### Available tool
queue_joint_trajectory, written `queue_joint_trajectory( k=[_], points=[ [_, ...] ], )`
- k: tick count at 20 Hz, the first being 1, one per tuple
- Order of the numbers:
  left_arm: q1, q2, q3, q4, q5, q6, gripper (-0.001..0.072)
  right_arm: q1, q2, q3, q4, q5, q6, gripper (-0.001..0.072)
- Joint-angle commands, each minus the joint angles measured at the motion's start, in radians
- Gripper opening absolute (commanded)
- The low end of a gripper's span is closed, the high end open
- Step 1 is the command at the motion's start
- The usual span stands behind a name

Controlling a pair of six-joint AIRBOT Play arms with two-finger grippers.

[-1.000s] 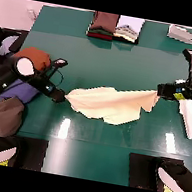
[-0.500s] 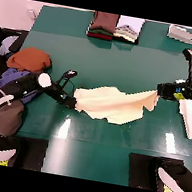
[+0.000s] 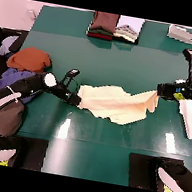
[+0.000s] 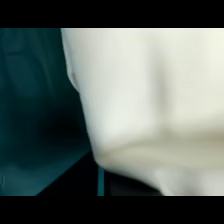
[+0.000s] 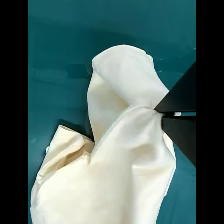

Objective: Fold the shirts.

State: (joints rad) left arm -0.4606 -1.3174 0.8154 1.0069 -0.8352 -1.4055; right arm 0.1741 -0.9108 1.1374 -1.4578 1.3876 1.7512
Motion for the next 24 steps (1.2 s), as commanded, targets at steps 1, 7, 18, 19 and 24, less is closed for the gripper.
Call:
queue_joint_trajectory(
  k=[1,7,18,19,24],
  points=[
    [0.0,-0.001,0.003,-0.013,0.045,0.0,0.0024,0.001,0.001,0.0,0.0,-0.001,0.006,0.0013],
    [0.19,0.164,0.237,0.096,-0.023,-0.003,0.0024,-0.001,0.0,0.214,-0.013,0.0,-0.031,0.0013],
    [0.288,0.522,0.936,0.265,-0.071,0.027,0.0023,-0.148,0.0,0.91,-0.01,0.08,-0.077,0.0012],
    [0.288,0.525,0.979,0.264,-0.076,0.027,0.0024,-0.165,0.001,0.949,-0.01,0.085,-0.077,0.0012],
    [0.288,0.533,1.093,0.264,-0.092,0.027,0.0024,-0.258,0.001,1.004,-0.008,0.039,-0.089,0.0012]
  ],
)
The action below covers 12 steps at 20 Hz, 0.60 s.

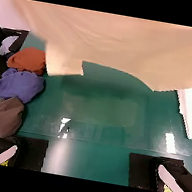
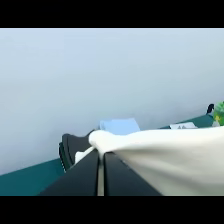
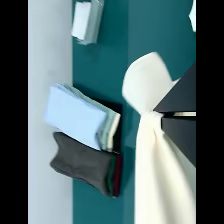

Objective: Fold the shirts.

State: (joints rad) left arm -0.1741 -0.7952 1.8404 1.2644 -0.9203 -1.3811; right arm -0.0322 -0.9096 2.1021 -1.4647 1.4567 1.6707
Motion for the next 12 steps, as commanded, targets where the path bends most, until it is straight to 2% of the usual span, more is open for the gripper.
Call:
queue_joint_trajectory(
  k=[1,4,6,9,12],
  points=[
    [0.001,0.01,0.068,0.006,-0.011,0.003,0.0024,-0.068,0.0,0.023,0.003,-0.052,-0.008,0.0012],
    [0.002,-0.039,0.062,0.026,-0.095,0.003,0.0024,-0.106,-0.008,-0.068,0.045,-0.143,-0.008,0.0011],
    [0.002,-0.117,0.021,0.053,-0.166,0.001,0.0024,-0.108,-0.068,-0.085,0.083,-0.144,-0.008,0.0011],
    [0.002,-0.283,-0.115,0.068,-0.229,-0.02,0.0024,-0.108,-0.239,-0.084,0.112,-0.068,-0.008,0.0011],
    [0.002,-0.484,-0.266,0.069,-0.197,-0.034,0.0024,-0.062,-0.467,-0.084,0.104,0.061,-0.036,0.0011]
  ],
)
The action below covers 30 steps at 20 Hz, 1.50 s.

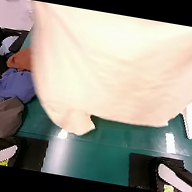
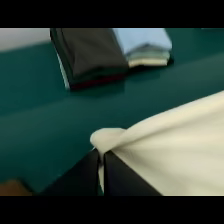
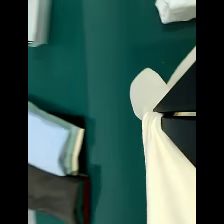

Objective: Fold the shirts.

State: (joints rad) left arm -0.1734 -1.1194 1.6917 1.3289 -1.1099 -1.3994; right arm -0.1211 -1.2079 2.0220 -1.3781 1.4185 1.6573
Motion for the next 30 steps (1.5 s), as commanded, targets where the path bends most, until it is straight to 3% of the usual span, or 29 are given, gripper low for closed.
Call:
queue_joint_trajectory(
  k=[1,7,8,9,10,14,16,21,22,30],
  points=[
    [0.001,-0.22,-0.15,0.003,0.019,-0.016,0.0025,0.045,-0.24,-0.004,0.017,0.122,-0.028,0.0011],
    [0.001,-0.442,-0.171,0.021,0.102,-0.016,0.0026,0.153,-0.534,-0.004,0.017,0.024,-0.036,0.0017],
    [0.001,-0.441,-0.171,0.025,0.097,-0.015,0.0058,0.162,-0.549,-0.004,0.017,0.005,-0.036,0.0044],
    [0.001,-0.44,-0.167,0.031,0.085,-0.018,0.0316,0.165,-0.555,-0.004,0.018,-0.01,-0.035,0.0256],
    [0.006,-0.44,-0.153,0.035,0.047,-0.026,0.0506,0.165,-0.554,-0.003,0.018,-0.015,-0.036,0.0336],
    [0.046,-0.425,-0.102,0.047,-0.245,-0.071,0.0497,0.129,-0.476,-0.005,0.015,0.041,-0.048,0.0336],
    [0.043,-0.383,-0.19,0.063,-0.291,-0.1,0.0497,0.108,-0.398,-0.055,0.015,0.075,-0.055,0.0336],
    [-0.036,-0.244,-0.546,0.047,-0.164,-0.174,0.05,0.086,-0.172,-0.356,0.016,0.047,-0.061,0.0344],
    [-0.063,-0.234,-0.6,0.045,-0.147,-0.184,0.05,0.085,-0.135,-0.414,0.016,0.028,-0.061,0.0394],
    [-0.2,-0.233,-0.773,0.006,-0.008,-0.274,0.0507,0.085,0.034,-0.694,0.023,-0.033,-0.061,0.0414]
  ],
)
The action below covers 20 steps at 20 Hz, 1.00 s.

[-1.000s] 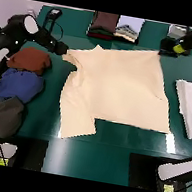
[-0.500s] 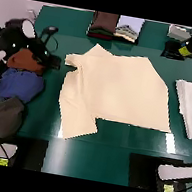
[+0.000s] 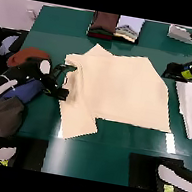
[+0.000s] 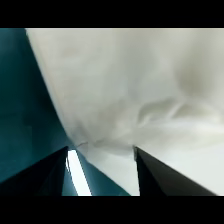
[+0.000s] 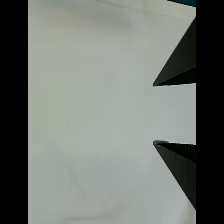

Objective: Fold the shirts.

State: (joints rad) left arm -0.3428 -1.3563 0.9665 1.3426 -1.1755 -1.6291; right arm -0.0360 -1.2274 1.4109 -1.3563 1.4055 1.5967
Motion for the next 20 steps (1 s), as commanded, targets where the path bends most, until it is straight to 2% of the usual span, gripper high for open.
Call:
queue_joint_trajectory(
  k=[1,2,4,5,8,11,12,16,20],
  points=[
    [-0.03,0.004,-0.05,-0.007,0.061,-0.046,0.0506,0.0,0.068,-0.098,0.001,-0.021,0.0,0.0414],
    [-0.03,0.004,-0.05,-0.007,0.064,-0.046,0.0451,-0.001,0.081,-0.108,0.001,-0.027,0.0,0.0414],
    [-0.03,0.004,-0.05,-0.007,0.074,-0.044,0.0087,-0.001,0.115,-0.136,0.0,-0.05,-0.001,0.0414],
    [-0.03,0.006,-0.047,-0.005,0.078,-0.038,0.0025,-0.004,0.132,-0.153,-0.005,-0.05,-0.002,0.0414],
    [-0.03,0.069,-0.022,0.02,0.084,-0.038,0.0024,-0.07,0.191,-0.249,-0.008,0.017,-0.024,0.0414],
    [-0.03,0.177,-0.018,0.039,0.095,-0.038,0.0024,-0.249,0.262,-0.429,-0.009,0.063,-0.069,0.0428],
    [-0.03,0.2,-0.018,0.039,0.094,-0.038,0.0024,-0.323,0.28,-0.494,-0.009,0.063,-0.073,0.0527],
    [-0.03,0.229,-0.018,0.038,0.093,-0.038,0.0024,-0.524,0.287,-0.678,-0.008,0.001,-0.096,0.0529],
    [-0.03,0.229,-0.018,0.037,0.103,-0.038,0.0024,-0.544,0.245,-0.754,-0.009,-0.063,-0.095,0.0527]
  ],
)
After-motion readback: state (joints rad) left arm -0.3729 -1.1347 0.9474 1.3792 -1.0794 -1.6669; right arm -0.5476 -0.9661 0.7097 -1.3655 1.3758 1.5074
